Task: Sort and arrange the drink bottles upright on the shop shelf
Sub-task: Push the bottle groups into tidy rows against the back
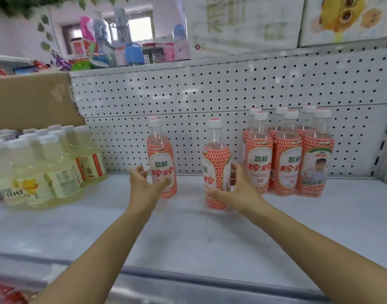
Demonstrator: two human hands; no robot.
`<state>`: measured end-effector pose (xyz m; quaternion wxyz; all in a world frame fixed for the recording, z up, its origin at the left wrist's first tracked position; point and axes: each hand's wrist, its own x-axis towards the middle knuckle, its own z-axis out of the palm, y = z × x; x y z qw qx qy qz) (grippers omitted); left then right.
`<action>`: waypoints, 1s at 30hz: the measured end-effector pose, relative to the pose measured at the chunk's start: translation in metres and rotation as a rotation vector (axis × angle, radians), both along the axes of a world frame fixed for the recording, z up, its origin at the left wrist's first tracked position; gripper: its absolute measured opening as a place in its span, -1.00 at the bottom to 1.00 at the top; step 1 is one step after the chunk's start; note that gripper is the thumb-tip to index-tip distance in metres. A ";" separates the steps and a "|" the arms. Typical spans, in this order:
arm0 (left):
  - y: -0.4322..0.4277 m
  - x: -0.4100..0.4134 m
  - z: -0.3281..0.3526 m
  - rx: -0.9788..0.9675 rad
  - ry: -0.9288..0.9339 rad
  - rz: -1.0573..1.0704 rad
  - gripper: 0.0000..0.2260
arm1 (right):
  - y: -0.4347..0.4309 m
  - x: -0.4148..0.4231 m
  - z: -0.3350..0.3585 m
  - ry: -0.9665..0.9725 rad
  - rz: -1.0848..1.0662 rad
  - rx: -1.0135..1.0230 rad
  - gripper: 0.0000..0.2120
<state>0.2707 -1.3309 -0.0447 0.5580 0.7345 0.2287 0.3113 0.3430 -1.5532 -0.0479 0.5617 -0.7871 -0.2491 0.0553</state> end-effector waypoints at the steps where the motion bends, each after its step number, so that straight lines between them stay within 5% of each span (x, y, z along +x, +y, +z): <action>1: 0.006 0.005 -0.002 -0.023 0.018 -0.065 -0.30 | 0.008 0.003 -0.003 0.024 -0.018 0.026 -0.10; 6: 0.020 0.026 -0.007 -0.085 0.080 -0.160 -0.43 | 0.015 0.018 -0.007 0.071 -0.080 0.058 -0.27; 17: 0.021 0.015 -0.006 -0.008 0.158 -0.358 -0.51 | -0.031 0.012 0.001 0.174 0.174 0.033 -0.24; 24: -0.013 0.014 -0.009 0.032 0.126 -0.340 -0.47 | -0.008 -0.009 -0.005 -0.077 -0.119 0.034 -0.20; 30: -0.049 0.008 -0.009 0.056 0.130 -0.400 -0.39 | -0.054 -0.003 -0.005 -0.082 -0.103 -0.009 -0.30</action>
